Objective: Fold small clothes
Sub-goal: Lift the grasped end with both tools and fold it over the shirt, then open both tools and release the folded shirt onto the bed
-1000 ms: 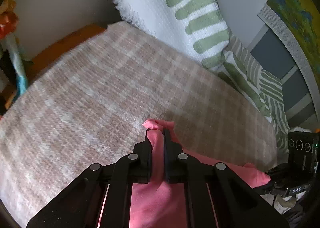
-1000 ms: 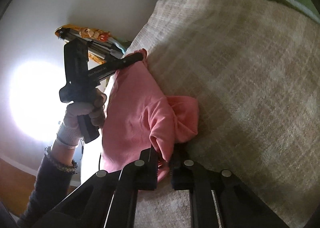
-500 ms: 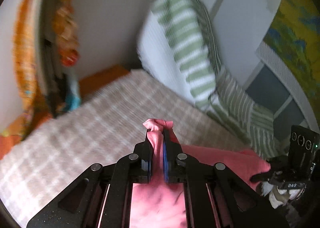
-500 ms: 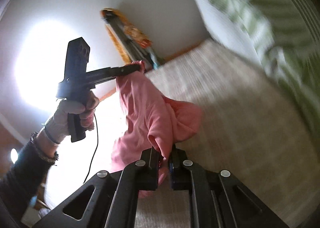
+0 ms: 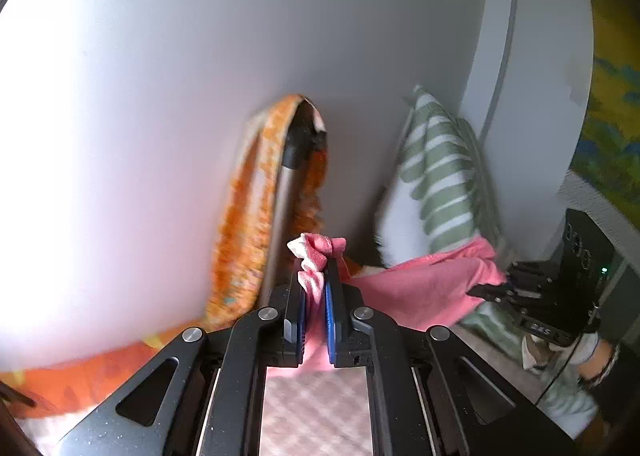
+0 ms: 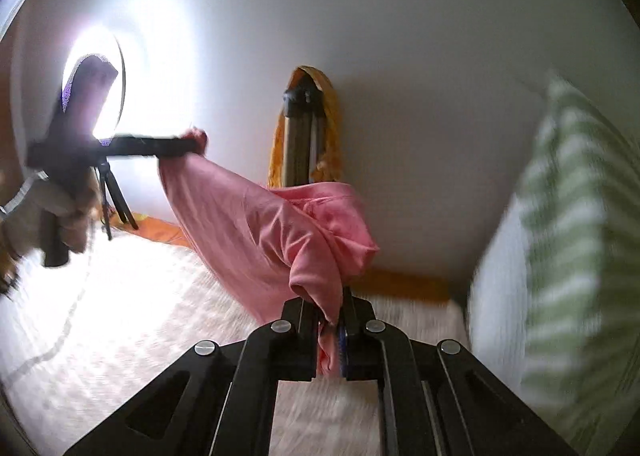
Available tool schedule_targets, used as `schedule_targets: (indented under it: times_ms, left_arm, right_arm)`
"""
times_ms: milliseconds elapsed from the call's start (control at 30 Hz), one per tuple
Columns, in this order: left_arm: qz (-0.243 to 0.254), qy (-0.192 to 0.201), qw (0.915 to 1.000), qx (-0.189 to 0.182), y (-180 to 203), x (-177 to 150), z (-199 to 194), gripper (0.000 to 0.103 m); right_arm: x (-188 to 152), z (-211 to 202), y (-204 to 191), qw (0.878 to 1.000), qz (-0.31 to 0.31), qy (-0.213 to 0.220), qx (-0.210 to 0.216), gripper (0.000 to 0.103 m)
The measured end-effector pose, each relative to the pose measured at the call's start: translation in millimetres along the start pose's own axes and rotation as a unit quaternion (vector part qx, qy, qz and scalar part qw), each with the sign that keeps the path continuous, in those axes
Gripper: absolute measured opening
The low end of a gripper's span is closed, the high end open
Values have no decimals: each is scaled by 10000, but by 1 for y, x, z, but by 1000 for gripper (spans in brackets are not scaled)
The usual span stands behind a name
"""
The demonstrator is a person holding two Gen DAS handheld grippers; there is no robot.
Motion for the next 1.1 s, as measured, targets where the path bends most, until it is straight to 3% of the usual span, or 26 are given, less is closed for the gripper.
schedule_targets:
  times_ms: [100,200,333,600,733,767,800,833,933,1100]
  left_arm:
    - [108,-27,9999,41,3,-34,-3,6]
    - [329,-335,9989,23,12,-88,0,6]
    - [244,-775,9965,-184,24,-153,7,6]
    - [835,-989,9911,-323,64,-195,-13,6]
    - [1177,-1453,9806,-589,76,-218,-31,6]
    - [1263,-1586,9776,-564,77,-225,-35,6]
    - [1317,-1740,9744,-543,78,-230,-40,7]
    - [1363,-1850,9714,-593,80,-234,-46,7]
    - [1327,-1833,9722,-608,82,-233,-62,7]
    - [714,-1674,9825,-399,61,-219,-64,12]
  right_arm:
    - [-28,28,-8,9993,-333,-142,66,5]
    - [-64,39,-16,9985,-400,-280,235,5]
    - [-95,31,-24,9973,-558,-214,429,5]
    - [-131,-3,-40,9916,-1191,-265,430,9]
    - [-155,-41,-39,9895,-1417,-269,55,34]
    - [-160,-52,-37,9899,-1393,-268,-5,46]
    - [-166,-63,-34,9916,-1257,-301,-2,58]
    - [-170,-73,-32,9936,-1071,-356,39,62]
    - [-179,-79,-18,9972,-203,-641,332,62]
    - [-178,-54,-9,9828,1307,-1055,762,60]
Point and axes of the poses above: each gripper's, at about its wrist camera, not at the fingertips, and z roughly the way its jaws point, y to its right, x to its top, the point moved 4 cm from there along z, roughly the way its jaws point, and after that the axes turned 3 degrees about -z, right-handed, at the moved point
